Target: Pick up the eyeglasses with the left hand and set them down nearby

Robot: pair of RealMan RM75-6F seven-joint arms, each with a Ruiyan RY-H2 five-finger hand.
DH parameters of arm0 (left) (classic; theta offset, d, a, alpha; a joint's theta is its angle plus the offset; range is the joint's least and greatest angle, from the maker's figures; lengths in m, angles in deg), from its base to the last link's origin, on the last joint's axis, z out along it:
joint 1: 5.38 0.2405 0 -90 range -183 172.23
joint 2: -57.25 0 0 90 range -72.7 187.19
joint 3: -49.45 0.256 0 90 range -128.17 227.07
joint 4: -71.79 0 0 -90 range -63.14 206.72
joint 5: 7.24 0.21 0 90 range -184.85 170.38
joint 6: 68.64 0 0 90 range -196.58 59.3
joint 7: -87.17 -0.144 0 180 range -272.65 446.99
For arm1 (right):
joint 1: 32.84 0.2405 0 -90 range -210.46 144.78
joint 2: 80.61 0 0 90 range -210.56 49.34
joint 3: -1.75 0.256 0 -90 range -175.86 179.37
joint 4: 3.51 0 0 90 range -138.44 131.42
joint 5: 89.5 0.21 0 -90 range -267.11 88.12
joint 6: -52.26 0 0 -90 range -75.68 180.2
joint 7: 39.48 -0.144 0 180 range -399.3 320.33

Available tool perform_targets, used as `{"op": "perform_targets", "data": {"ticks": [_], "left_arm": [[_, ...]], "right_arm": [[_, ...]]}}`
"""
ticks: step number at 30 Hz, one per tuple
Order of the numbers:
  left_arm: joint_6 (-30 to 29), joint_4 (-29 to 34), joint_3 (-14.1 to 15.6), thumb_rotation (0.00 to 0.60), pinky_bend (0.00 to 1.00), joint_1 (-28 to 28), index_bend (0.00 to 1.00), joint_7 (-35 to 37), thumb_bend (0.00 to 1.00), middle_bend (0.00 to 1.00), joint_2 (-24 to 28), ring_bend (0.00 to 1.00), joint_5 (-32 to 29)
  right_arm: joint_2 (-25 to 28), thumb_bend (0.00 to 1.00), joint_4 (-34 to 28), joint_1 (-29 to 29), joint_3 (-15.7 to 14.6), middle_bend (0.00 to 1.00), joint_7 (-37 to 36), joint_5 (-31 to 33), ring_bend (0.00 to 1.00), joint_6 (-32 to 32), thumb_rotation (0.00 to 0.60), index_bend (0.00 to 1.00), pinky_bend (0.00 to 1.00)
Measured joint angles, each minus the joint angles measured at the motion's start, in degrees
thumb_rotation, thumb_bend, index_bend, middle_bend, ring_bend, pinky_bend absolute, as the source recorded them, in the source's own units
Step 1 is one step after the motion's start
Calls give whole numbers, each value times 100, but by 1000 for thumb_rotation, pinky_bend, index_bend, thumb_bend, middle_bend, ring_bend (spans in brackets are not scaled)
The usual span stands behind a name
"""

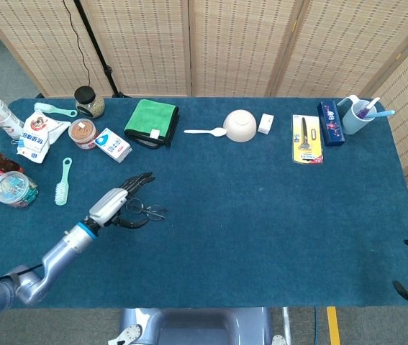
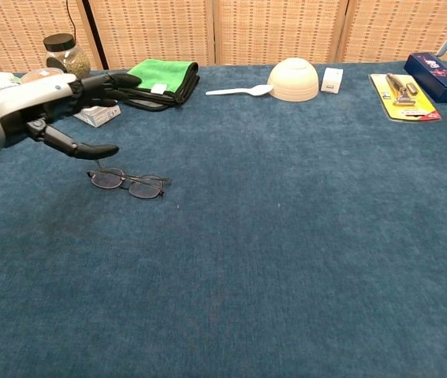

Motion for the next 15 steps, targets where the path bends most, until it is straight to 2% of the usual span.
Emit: {"op": "perform_targets", "data": {"ticks": [2, 8, 15], "left_arm": [[-84, 428, -8, 501, 0, 131, 81, -651, 267, 0, 295, 0, -122], [-516, 2225, -1, 509, 0, 732, 99, -2745, 267, 0, 1441, 0, -666], [-1376, 3345, 141, 511, 0, 1601, 98, -4357, 267, 0, 2429, 0, -1064]], "right_arm": [[-31, 143, 31, 50, 17, 109, -18, -8, 106, -45, 600, 225, 169], [-114, 142, 101, 215, 61, 103, -43, -38, 104, -216, 600, 209, 169], [-233, 143, 174, 383, 84, 77, -55, -86, 80, -378, 600, 180, 153]]}}
